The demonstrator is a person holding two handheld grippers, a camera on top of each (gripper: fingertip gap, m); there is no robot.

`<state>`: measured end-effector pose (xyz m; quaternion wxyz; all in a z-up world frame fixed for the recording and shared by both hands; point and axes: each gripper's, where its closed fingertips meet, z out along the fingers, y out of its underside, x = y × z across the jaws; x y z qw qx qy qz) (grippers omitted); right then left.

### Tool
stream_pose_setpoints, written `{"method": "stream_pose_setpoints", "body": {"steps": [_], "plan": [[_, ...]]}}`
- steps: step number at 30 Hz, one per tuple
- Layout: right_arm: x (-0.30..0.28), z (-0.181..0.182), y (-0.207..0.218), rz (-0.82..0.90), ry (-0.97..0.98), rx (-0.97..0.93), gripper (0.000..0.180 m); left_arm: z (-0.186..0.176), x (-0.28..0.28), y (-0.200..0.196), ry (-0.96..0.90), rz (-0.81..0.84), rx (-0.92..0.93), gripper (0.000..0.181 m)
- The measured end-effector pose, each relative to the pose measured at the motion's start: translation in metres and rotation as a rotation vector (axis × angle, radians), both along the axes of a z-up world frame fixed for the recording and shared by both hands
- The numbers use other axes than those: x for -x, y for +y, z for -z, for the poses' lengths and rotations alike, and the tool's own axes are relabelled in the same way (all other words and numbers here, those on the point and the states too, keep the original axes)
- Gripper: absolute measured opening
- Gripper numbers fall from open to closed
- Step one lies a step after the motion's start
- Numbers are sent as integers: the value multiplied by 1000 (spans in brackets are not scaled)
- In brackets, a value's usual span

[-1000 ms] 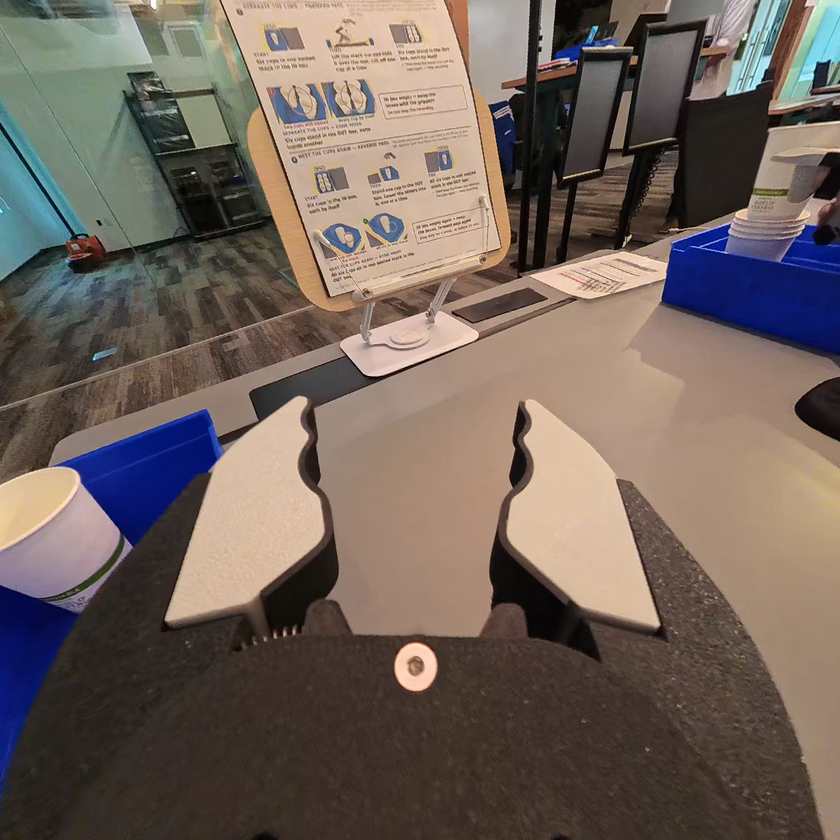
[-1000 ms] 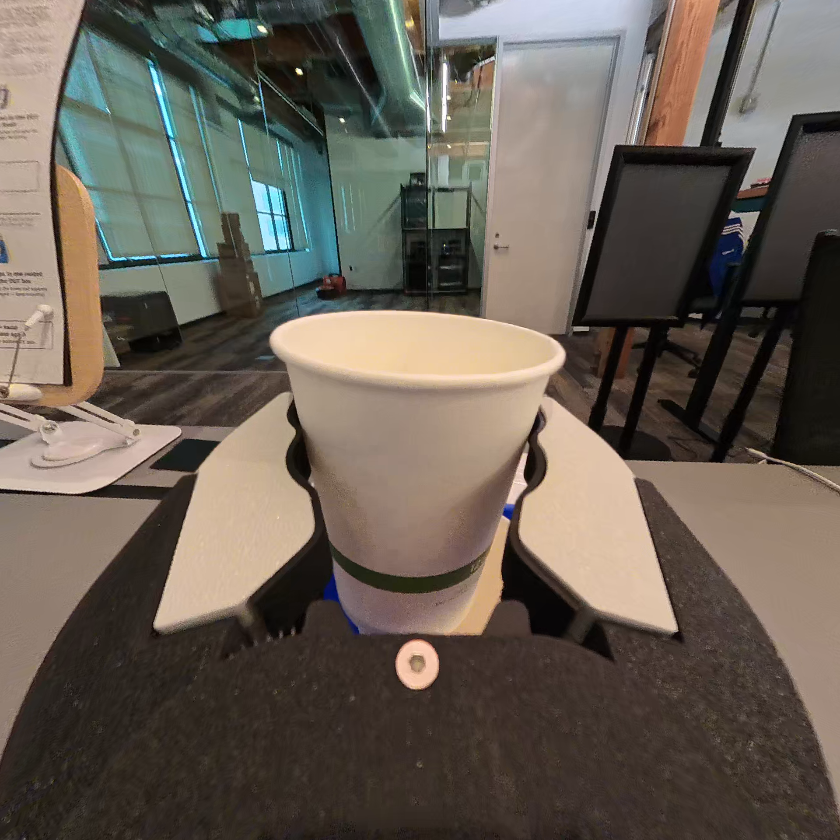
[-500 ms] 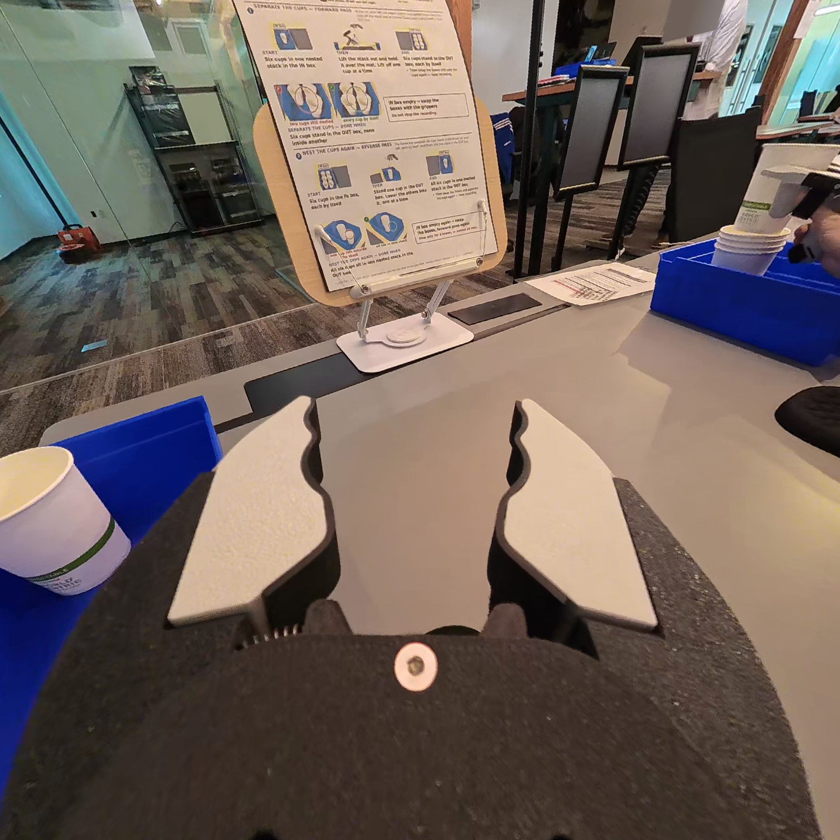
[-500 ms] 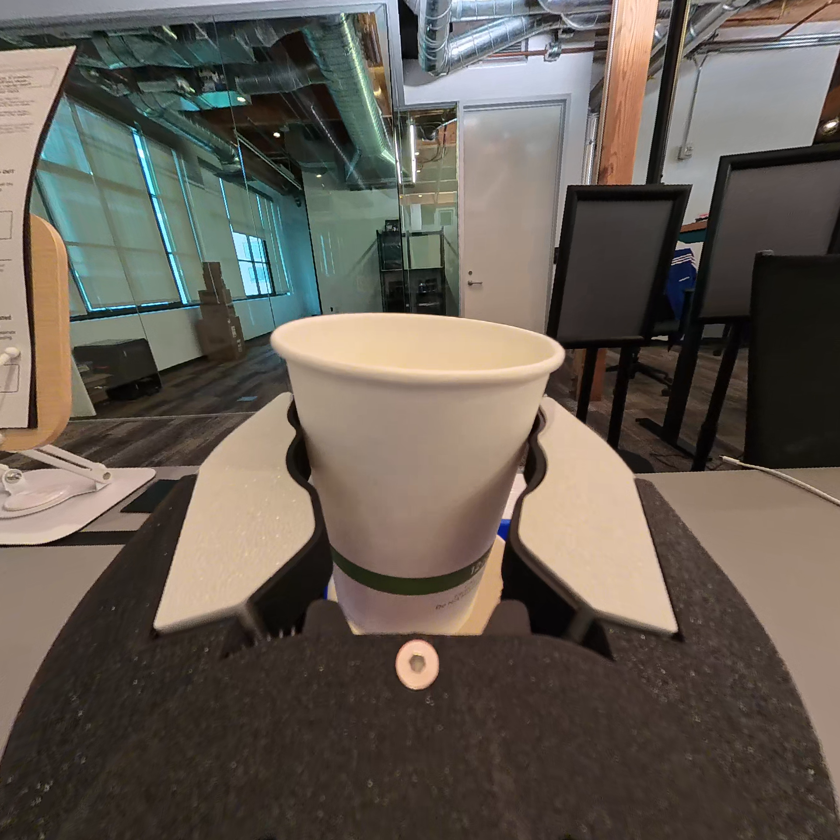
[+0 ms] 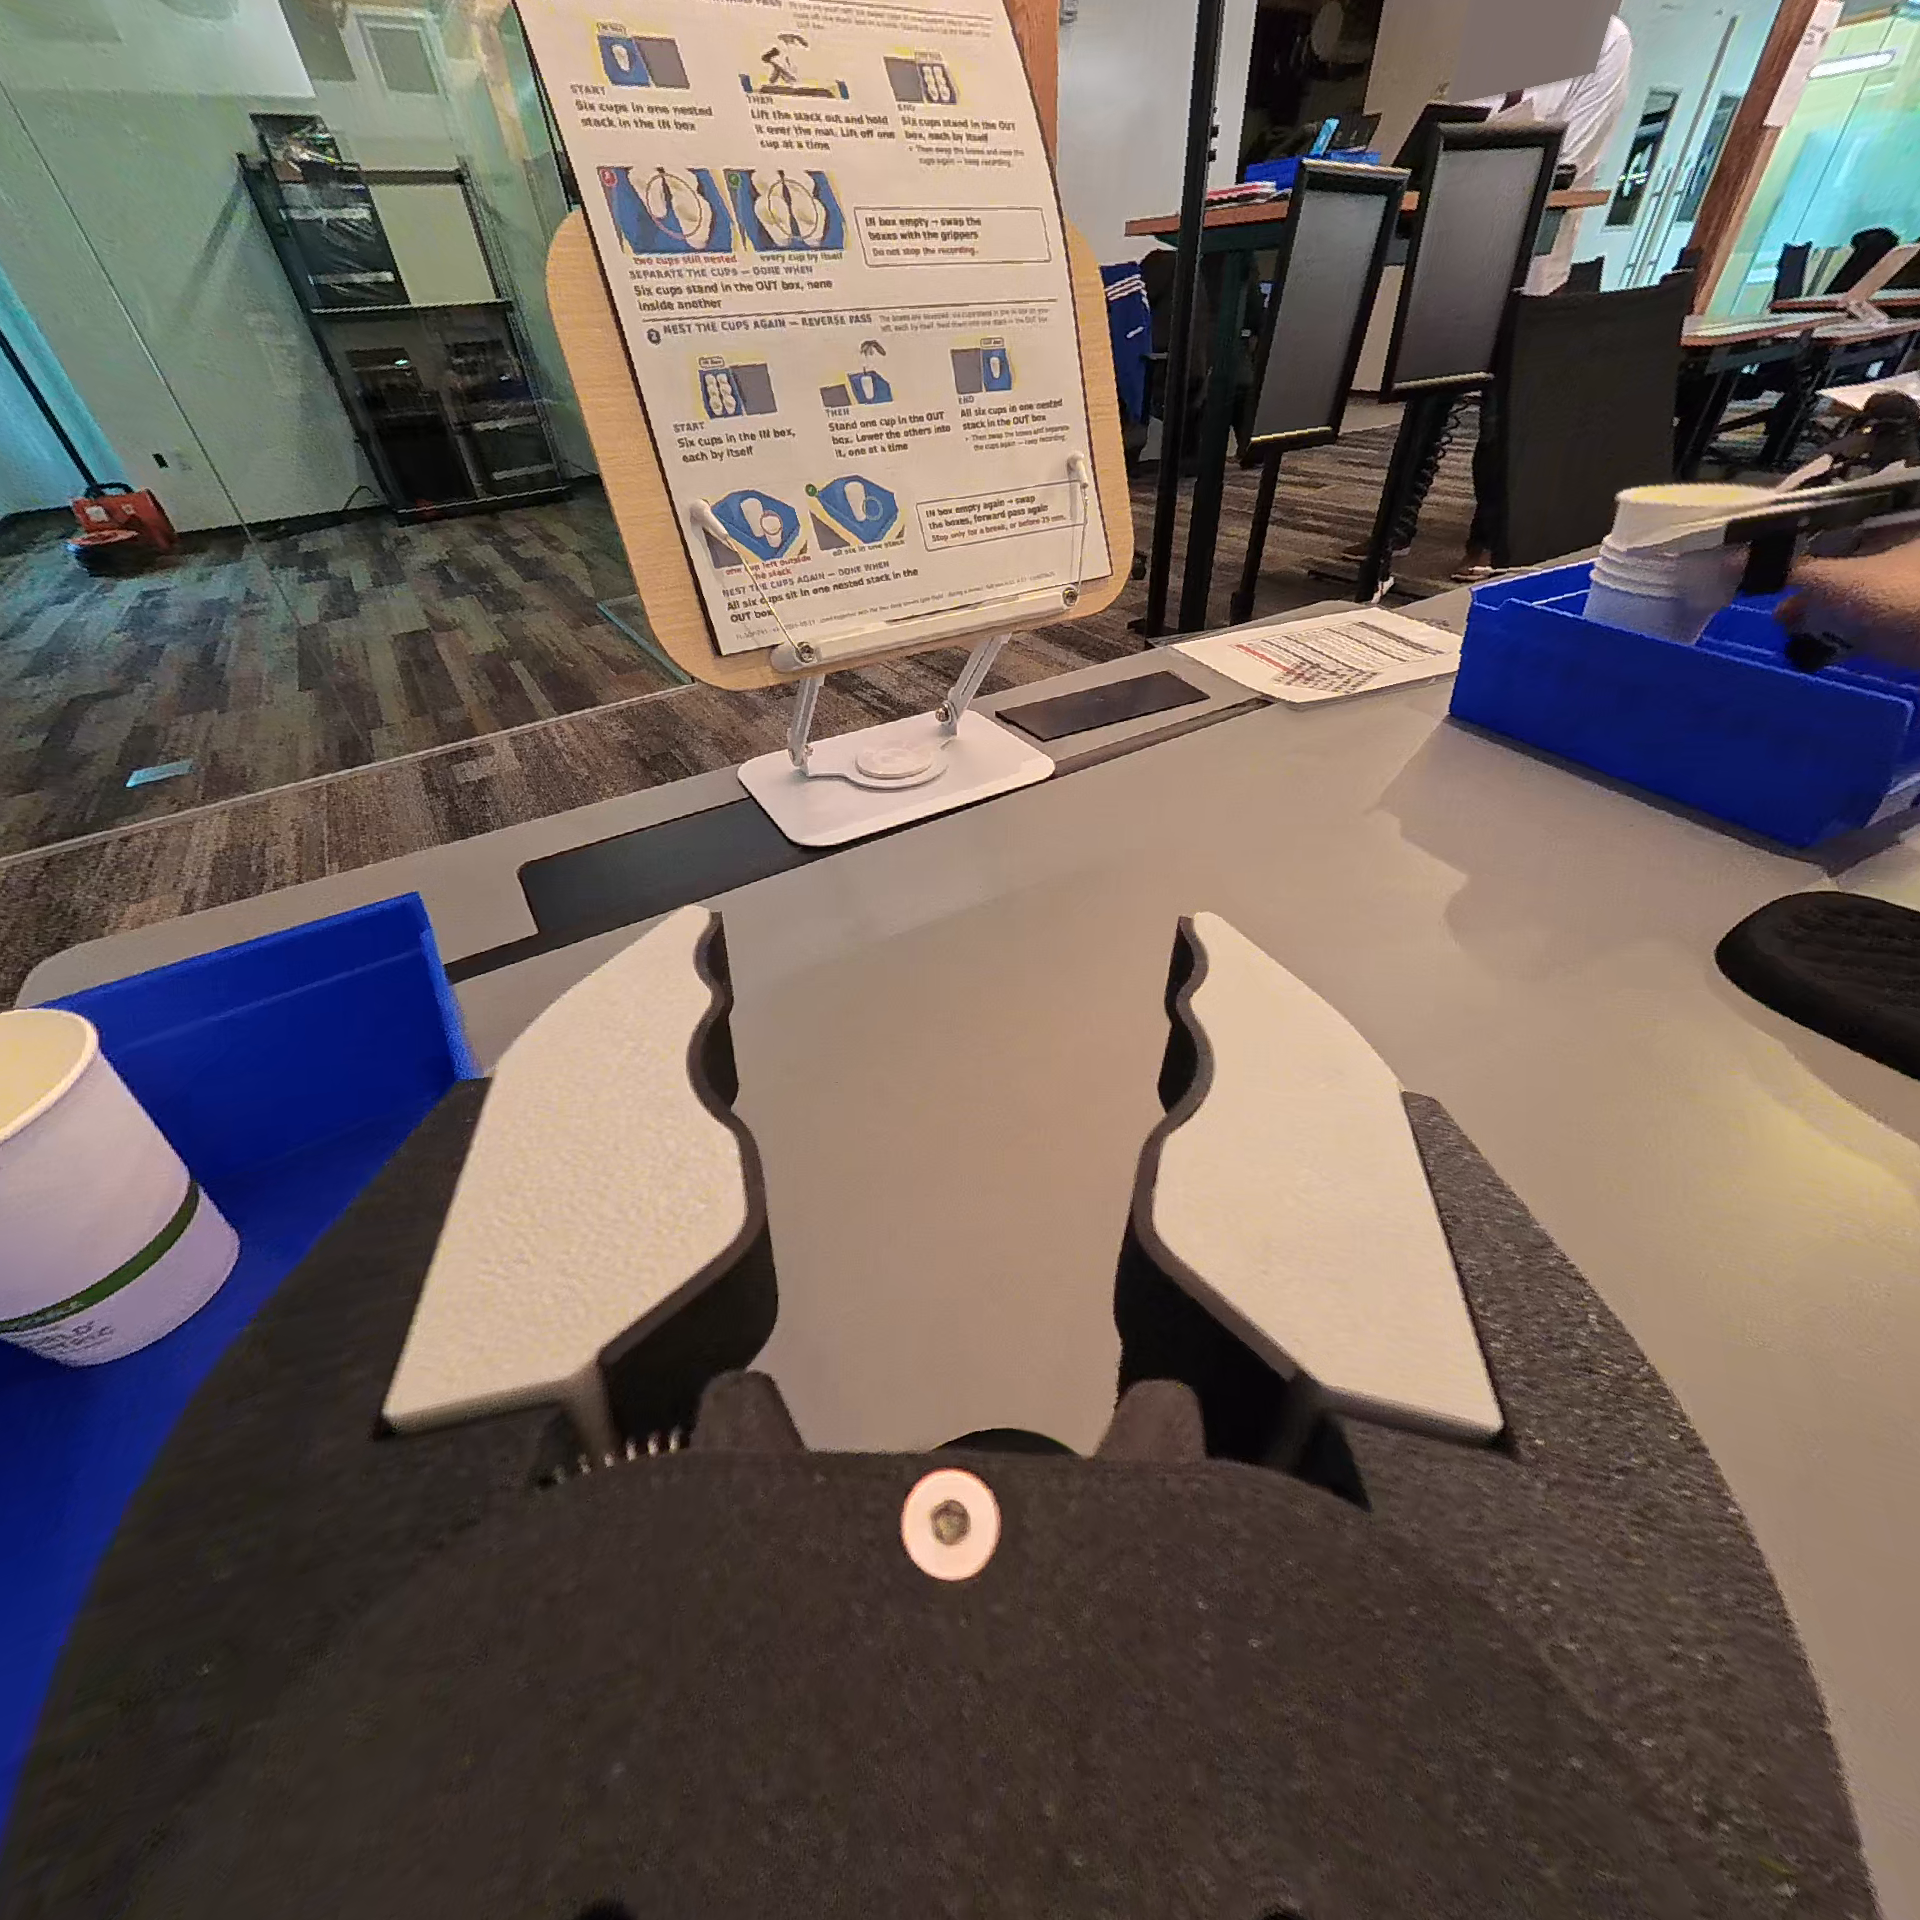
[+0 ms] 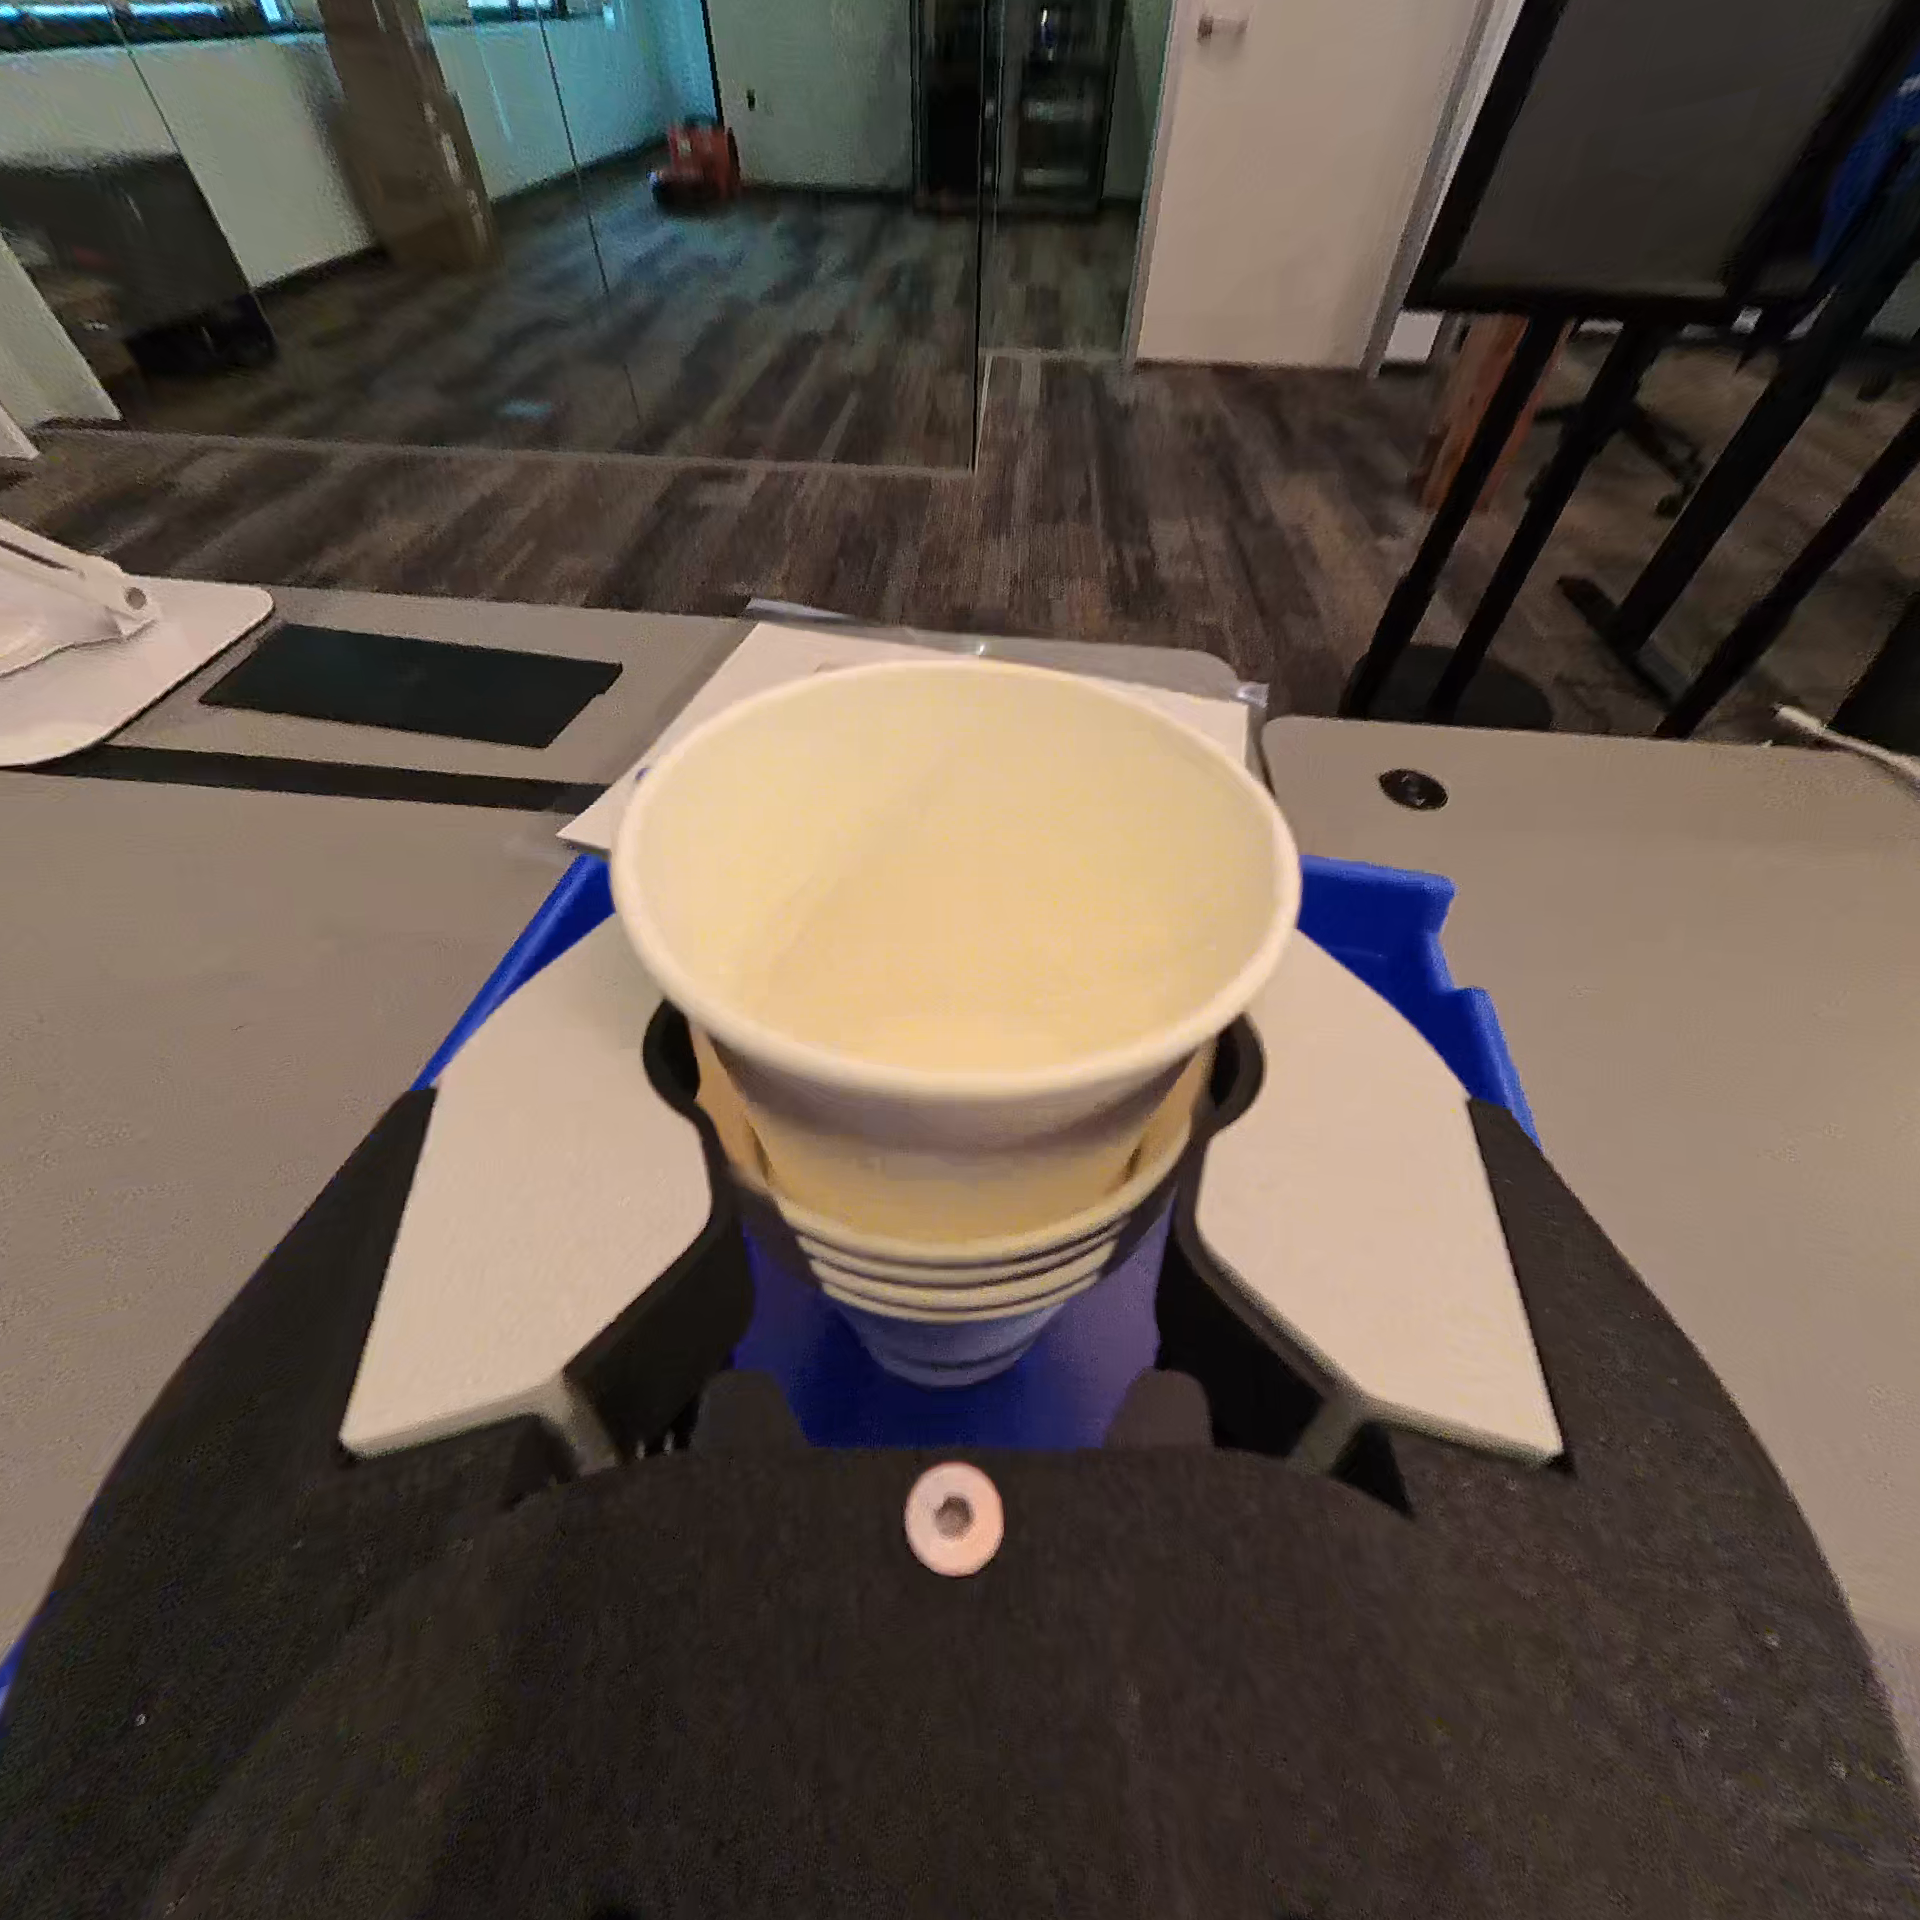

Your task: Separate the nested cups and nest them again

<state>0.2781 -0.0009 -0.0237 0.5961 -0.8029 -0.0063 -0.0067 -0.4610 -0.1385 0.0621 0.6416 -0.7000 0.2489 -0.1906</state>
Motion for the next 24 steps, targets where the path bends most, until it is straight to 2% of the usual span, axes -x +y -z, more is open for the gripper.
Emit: {"method": "stream_pose_setpoints", "body": {"steps": [6,11,14,17,21,24], "plan": [[1,8,-21,8,-21,190,114,-1,-2,-3,14,10,9,81],[14,-17,-37,-32,-2,171,118,-8,22,9,133,-59,-4,78],[30,-54,-48,-72,-27,83,118,-15,62,34,331,-121,15,61],[58,-93,-57,-141,-54,-31,116,-14,123,76,627,-213,44,58],[93,-126,-60,-215,-116,-122,114,36,167,118,916,-146,285,58],[119,-128,-57,-286,-150,-107,114,63,186,152,1100,-177,332,52]]}}
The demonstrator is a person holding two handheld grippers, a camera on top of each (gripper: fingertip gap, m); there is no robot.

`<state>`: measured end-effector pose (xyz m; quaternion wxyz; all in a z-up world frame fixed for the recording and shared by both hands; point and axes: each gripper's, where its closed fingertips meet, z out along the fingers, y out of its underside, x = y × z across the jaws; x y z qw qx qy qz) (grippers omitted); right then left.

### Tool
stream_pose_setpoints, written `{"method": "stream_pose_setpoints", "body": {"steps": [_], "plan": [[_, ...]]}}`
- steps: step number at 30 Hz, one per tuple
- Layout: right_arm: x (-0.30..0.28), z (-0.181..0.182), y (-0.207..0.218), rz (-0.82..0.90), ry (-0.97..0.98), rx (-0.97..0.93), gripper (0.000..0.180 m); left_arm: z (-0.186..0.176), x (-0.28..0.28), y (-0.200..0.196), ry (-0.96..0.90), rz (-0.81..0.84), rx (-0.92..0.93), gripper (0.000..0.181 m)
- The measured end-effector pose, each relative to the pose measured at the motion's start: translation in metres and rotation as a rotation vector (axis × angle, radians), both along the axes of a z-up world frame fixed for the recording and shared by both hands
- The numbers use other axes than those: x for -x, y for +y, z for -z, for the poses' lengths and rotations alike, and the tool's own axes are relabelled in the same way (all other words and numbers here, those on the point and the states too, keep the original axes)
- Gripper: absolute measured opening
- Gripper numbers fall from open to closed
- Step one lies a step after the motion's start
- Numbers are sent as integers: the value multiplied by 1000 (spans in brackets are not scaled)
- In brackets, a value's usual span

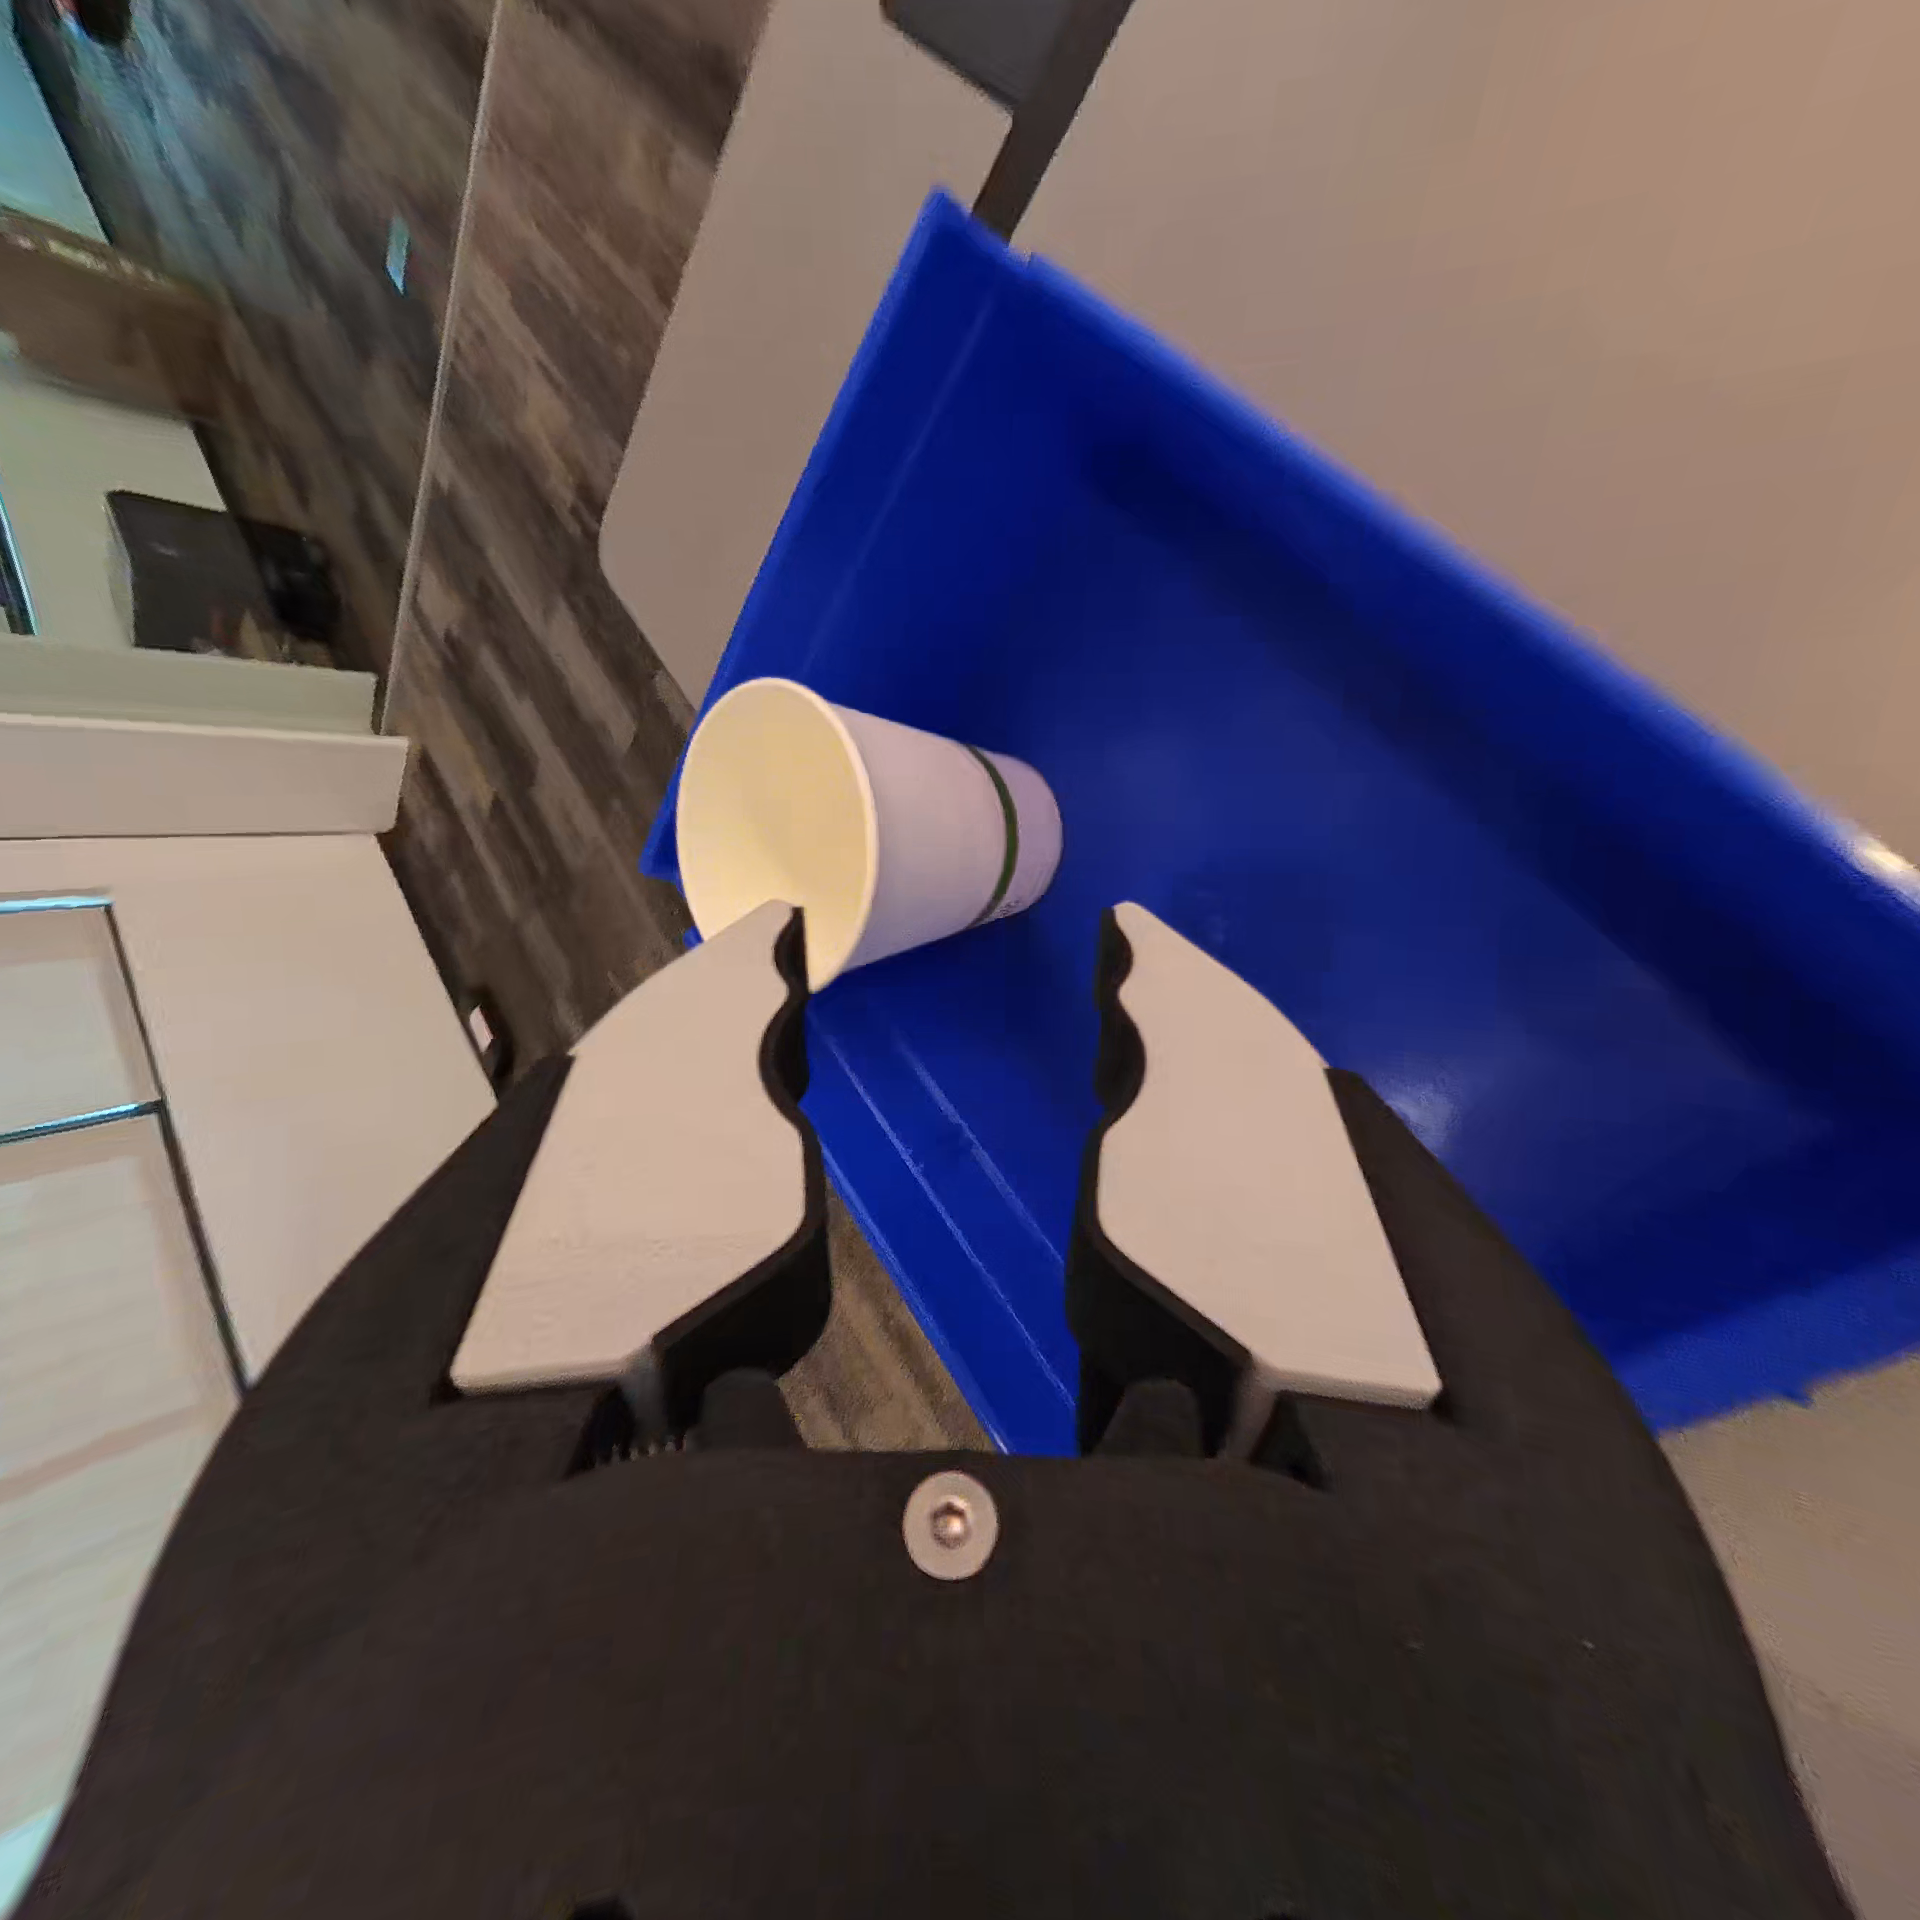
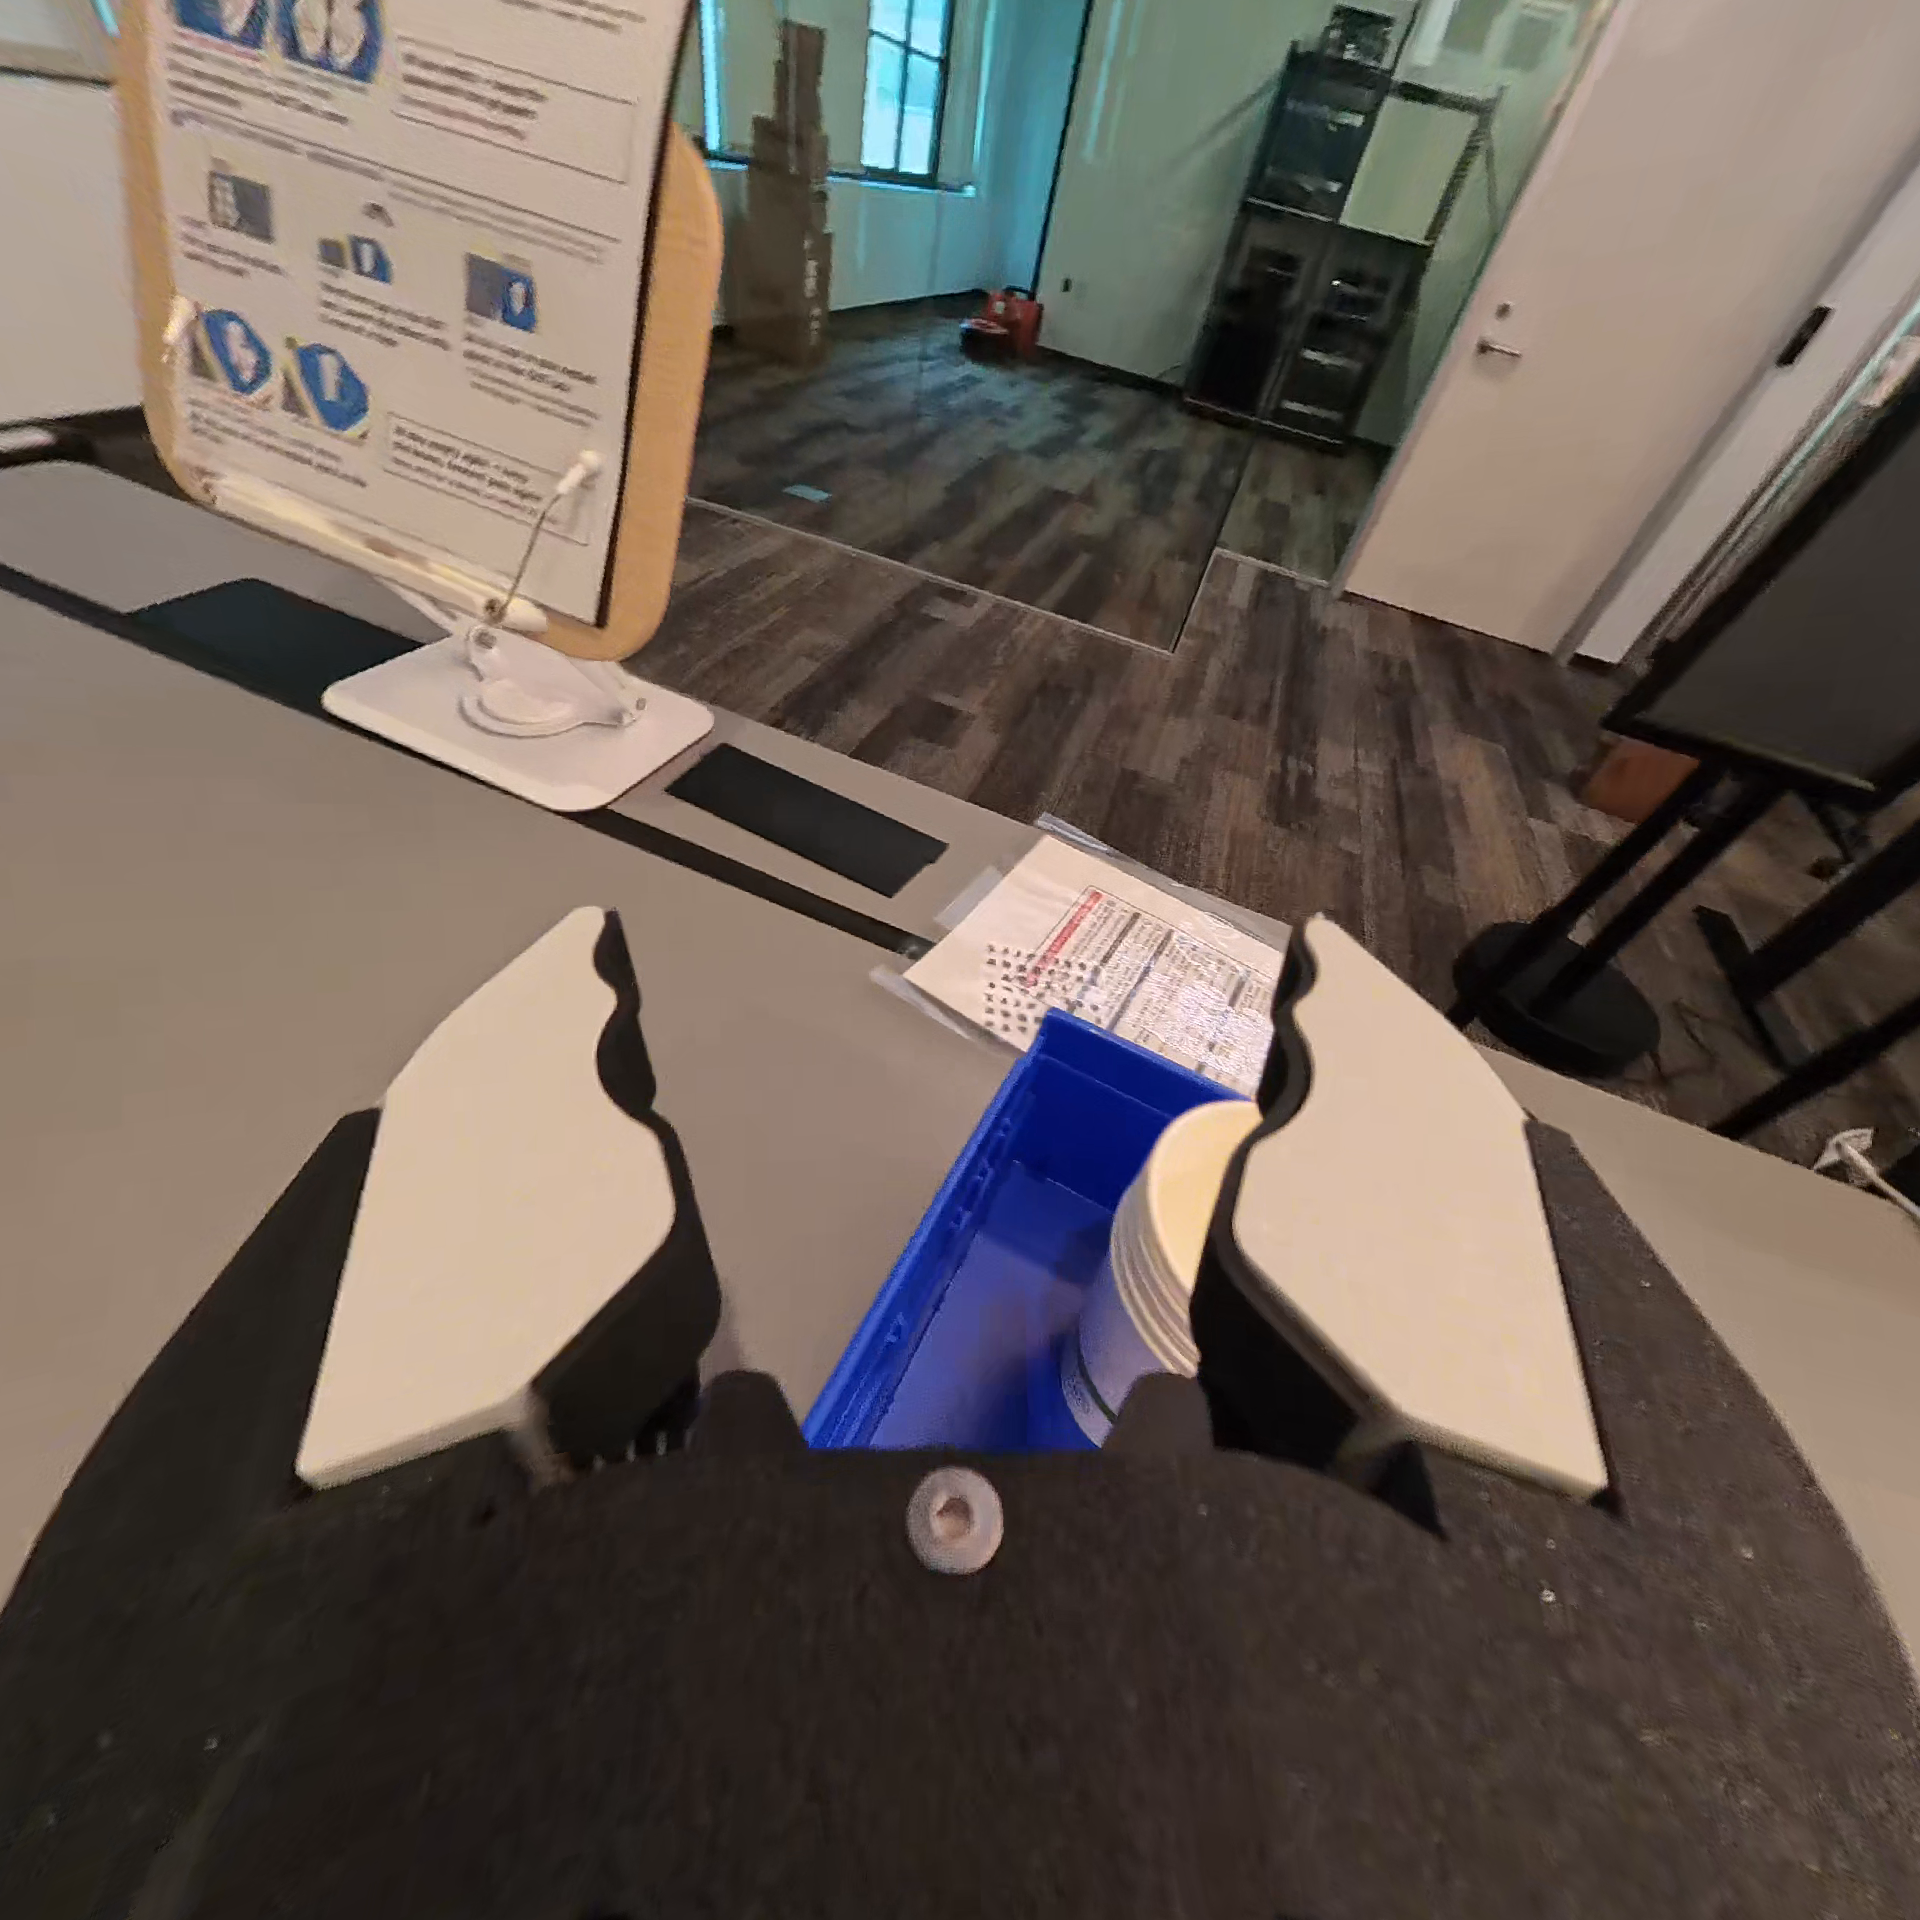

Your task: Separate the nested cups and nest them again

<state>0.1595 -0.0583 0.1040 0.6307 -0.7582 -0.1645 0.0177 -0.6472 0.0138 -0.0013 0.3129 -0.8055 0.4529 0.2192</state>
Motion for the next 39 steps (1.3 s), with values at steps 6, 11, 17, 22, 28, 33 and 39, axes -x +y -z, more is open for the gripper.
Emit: {"method": "stream_pose_setpoints", "body": {"steps": [6,11,17,22,28,33,39], "plan": [[23,20,5,-50,-134,96,112,35,20,39,7,-130,150,46],[29,17,9,-67,-136,90,111,55,32,54,0,-200,216,45],[30,18,8,-84,-124,86,111,73,29,62,-24,-235,239,31],[28,18,7,-94,-103,82,110,72,23,53,-60,-238,272,2],[39,10,1,-144,-90,58,107,13,-11,26,-158,-110,216,1],[126,-26,-13,-436,-68,-71,105,-82,-151,-40,-293,356,199,1],[283,-15,-64,-1051,27,68,91,-89,-309,-145,-254,915,343,0]]}}
